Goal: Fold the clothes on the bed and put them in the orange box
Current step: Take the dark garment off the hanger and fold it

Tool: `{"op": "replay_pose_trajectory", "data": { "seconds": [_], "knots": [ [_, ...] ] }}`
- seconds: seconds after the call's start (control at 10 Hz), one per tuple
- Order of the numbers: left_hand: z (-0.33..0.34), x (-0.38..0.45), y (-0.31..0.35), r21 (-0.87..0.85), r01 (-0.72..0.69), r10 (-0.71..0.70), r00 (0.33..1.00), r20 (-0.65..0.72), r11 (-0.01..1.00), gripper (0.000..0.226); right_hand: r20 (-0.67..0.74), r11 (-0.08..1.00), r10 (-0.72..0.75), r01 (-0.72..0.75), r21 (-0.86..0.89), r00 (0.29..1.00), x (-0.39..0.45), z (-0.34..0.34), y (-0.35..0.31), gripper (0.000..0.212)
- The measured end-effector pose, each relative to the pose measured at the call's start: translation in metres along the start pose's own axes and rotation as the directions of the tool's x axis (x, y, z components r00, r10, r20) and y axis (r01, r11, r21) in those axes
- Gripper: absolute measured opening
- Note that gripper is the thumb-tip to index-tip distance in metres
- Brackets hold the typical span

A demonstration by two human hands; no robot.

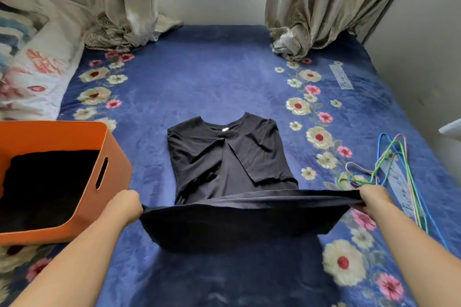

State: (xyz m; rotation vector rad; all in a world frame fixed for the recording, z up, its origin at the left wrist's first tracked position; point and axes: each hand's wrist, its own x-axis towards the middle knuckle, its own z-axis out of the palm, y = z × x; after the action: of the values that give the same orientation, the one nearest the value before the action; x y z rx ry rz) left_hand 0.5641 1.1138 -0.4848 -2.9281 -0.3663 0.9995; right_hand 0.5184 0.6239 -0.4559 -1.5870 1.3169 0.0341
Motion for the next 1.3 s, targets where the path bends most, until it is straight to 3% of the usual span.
{"op": "replay_pose_trajectory", "data": {
  "seconds": [0.1,0.2,0.3,0.4,0.5,0.6,0.7,0.8,0.9,1.0,1.1,1.2,1.3],
  "knots": [
    [0.007,0.044,0.019,0.120,-0.073,0.071,0.997,0.020,0.990,0.027,-0.001,0.978,-0.050,0.049,-0.203,0.999,0.037,0.045,-0.016,0.016],
    [0.019,0.091,0.033,0.167,-0.090,0.084,0.996,0.042,0.982,0.030,0.027,0.731,-0.109,0.099,-0.675,0.994,0.072,0.084,-0.018,0.030],
    [0.031,0.115,0.040,0.180,-0.101,0.087,0.992,0.087,0.978,0.030,0.166,0.217,-0.191,0.207,-0.954,0.967,0.083,0.100,-0.017,0.032],
    [0.046,0.132,0.039,0.143,-0.081,0.059,0.986,0.154,0.986,0.031,0.154,0.135,-0.078,0.164,-0.977,0.985,0.111,0.117,0.001,0.030],
    [0.061,0.145,0.037,-0.100,-0.058,0.053,0.997,-0.056,0.993,0.030,0.125,0.079,-0.048,0.129,-0.989,0.991,0.128,0.143,0.016,0.035],
    [0.069,0.149,0.047,-0.232,-0.340,0.207,0.865,-0.456,0.911,0.035,0.228,-0.015,-0.254,0.232,-0.973,0.940,0.108,0.181,0.013,0.039],
    [0.067,0.149,0.074,-0.106,-0.593,0.463,0.716,-0.522,0.798,0.029,0.604,0.059,-0.336,0.657,-0.752,0.722,0.075,0.240,0.007,0.022],
    [0.070,0.160,0.093,-0.072,-0.624,0.553,0.735,-0.392,0.778,0.030,0.908,0.154,-0.190,0.925,-0.348,0.373,0.042,0.293,0.015,0.027],
    [0.070,0.175,0.093,-0.196,-0.435,0.391,0.892,-0.225,0.879,0.025,0.949,0.332,-0.139,0.916,-0.226,0.284,0.013,0.335,0.026,0.042],
    [0.068,0.187,0.088,-0.248,-0.381,0.351,0.923,-0.159,0.890,0.025,0.925,0.415,-0.113,0.863,-0.288,0.363,0.002,0.365,0.042,0.054],
    [0.064,0.197,0.087,-0.321,-0.376,0.326,0.924,-0.201,0.869,0.025,0.875,0.514,-0.110,0.781,-0.356,0.472,0.000,0.376,0.047,0.051],
    [0.052,0.212,0.092,-0.351,-0.365,0.295,0.925,-0.238,0.862,0.025,0.892,0.567,-0.114,0.766,-0.303,0.437,0.013,0.373,0.040,0.033],
    [0.042,0.222,0.101,-0.303,-0.349,0.301,0.934,-0.194,0.887,0.027,0.921,0.514,-0.192,0.834,-0.200,0.339,0.028,0.358,0.031,0.023]
  ]
}}
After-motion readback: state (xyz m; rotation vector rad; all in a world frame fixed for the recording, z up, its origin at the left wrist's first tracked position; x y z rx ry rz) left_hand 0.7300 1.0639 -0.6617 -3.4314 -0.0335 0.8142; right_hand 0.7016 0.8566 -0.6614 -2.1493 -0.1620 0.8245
